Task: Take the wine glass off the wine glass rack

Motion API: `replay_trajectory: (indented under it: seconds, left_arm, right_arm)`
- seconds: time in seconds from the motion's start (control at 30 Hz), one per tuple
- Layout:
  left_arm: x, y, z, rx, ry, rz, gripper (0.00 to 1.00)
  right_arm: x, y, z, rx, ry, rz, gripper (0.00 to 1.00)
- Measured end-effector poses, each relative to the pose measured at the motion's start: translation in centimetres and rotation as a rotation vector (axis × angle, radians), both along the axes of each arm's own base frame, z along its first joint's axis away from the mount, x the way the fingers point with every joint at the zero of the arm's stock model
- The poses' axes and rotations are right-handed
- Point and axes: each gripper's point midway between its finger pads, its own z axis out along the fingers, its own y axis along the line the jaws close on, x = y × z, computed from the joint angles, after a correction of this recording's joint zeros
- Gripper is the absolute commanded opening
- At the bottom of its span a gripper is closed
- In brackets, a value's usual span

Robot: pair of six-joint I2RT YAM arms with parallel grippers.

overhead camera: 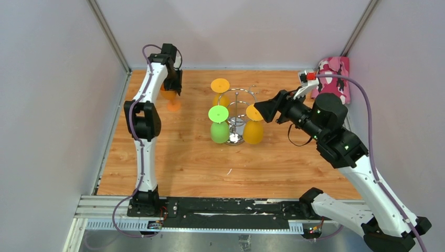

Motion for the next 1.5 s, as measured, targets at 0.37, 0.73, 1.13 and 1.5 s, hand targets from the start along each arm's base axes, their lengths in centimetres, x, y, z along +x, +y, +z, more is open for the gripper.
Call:
replay_trajectory:
  seconds: [0.37,0.73,1.13,1.5]
  left_arm:
    - [-1.7,0.6,7.2,0.007,-0.132,0.016,0.49]
    - [-5.0,0.9,12.9,-0.002,-0.229,0.019,0.39]
    - [-12.4,-8.0,29.3,-0.595,-0.763,-0.201,0.54]
    - [-6.0,-14.3,20.7,-1.078,-0.55,-0.232,0.53]
  right_arm:
    - [0.0,0.4,-0.5,0.006,0.009,0.019,0.68]
    - [0.3,1.3,-0.8,0.021,0.022,0.046,0.67]
    - [0.6,1.5,-1.0,0.02,0.029,0.047,0.67]
    - [-0.9,0.0,0.5,0.049,-0.024,0.033,0.67]
